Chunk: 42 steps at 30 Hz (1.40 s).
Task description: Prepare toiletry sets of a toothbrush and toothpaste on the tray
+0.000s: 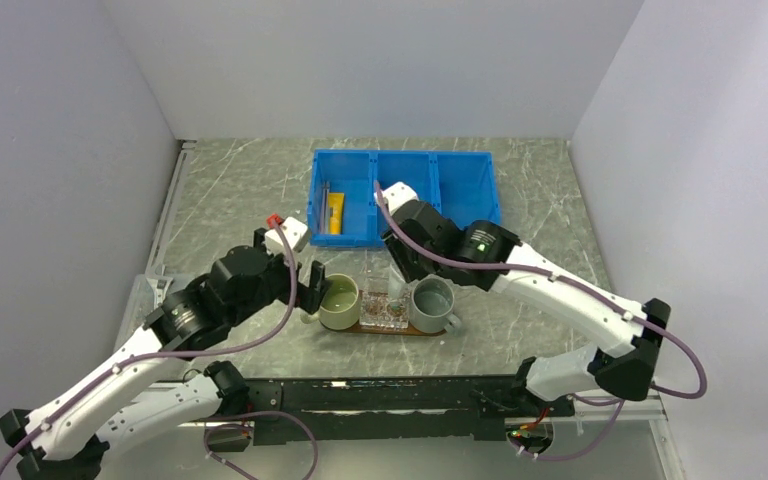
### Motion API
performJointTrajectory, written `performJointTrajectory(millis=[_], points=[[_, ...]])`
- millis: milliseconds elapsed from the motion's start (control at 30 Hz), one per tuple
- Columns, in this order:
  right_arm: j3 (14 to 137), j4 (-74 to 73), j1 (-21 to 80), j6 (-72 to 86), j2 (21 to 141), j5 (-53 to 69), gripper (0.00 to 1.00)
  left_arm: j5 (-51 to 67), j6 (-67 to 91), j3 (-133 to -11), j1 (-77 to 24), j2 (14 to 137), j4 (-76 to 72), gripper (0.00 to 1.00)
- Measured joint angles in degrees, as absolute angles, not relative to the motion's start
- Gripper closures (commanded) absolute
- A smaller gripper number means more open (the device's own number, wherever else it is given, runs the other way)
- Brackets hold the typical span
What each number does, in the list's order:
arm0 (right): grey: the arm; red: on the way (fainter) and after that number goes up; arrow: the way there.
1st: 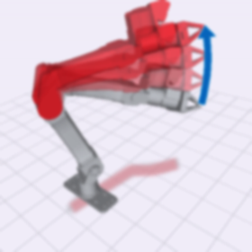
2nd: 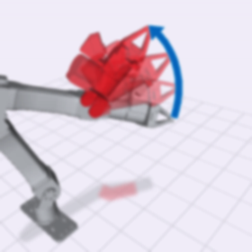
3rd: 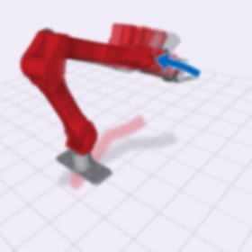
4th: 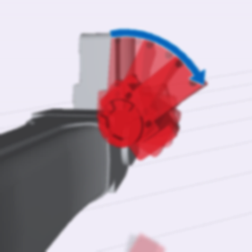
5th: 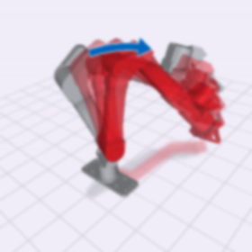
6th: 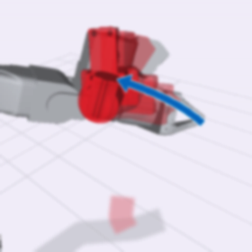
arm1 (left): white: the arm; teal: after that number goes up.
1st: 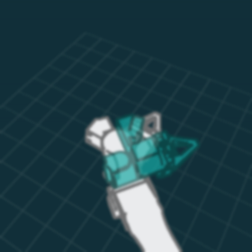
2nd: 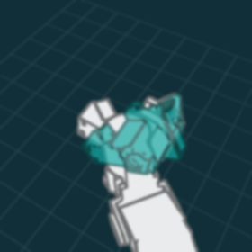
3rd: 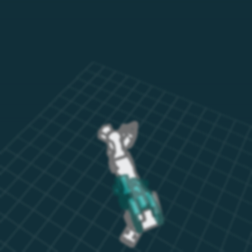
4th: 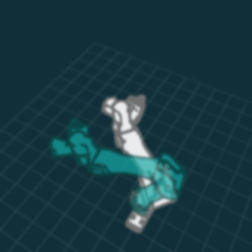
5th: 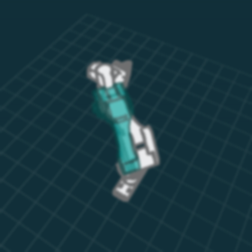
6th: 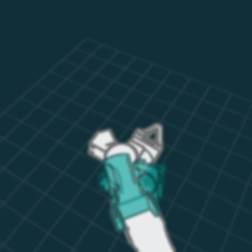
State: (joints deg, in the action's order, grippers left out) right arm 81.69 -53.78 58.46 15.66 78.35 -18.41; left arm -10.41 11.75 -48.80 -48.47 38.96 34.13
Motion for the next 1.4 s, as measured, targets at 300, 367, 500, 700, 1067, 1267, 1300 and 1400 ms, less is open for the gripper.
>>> performJointTrajectory(millis=[300, 367, 500, 700, 1067, 1267, 1300, 1400], points=[[80.84, -51.53, 58.46, 16.51, 69.34, -20.78, 0.61, -14.70, 11.81, -59.55, -48.12, 54.76, 34.54, 0.03], [79.64, -50.57, 58.46, 16.67, 67.09, -20.95, 0.61, -14.87, 11.86, -61.98, -47.46, 58.26, 34.79, 0.05], [77.34, -49.60, 58.46, 16.93, 63.88, -21.39, 0.62, -14.46, 12.84, -66.65, -44.53, 64.62, 34.96, 0.08], [74.50, -49.01, 58.46, 16.99, 60.42, -22.57, 0.64, -12.88, 14.35, -71.48, -39.24, 73.58, 34.54, 0.13], [71.07, -47.27, 58.46, 17.15, 55.90, -22.63, 0.68, -7.07, 17.93, -77.43, -31.09, 87.64, 33.65, 0.26], [70.24, -46.52, 58.46, 17.10, 55.77, -21.91, 0.69, -5.15, 18.04, -84.31, -28.93, 98.00, 33.78, 0.34], [70.19, -46.46, 58.46, 17.10, 55.72, -21.87, 0.69, -4.91, 18.17, -85.17, -28.75, 99.42, 33.61, 0.35], [69.67, -46.06, 58.46, 17.10, 55.46, -21.63, 0.69, -4.36, 18.61, -87.13, -28.08, 104.01, 33.69, 0.36]])
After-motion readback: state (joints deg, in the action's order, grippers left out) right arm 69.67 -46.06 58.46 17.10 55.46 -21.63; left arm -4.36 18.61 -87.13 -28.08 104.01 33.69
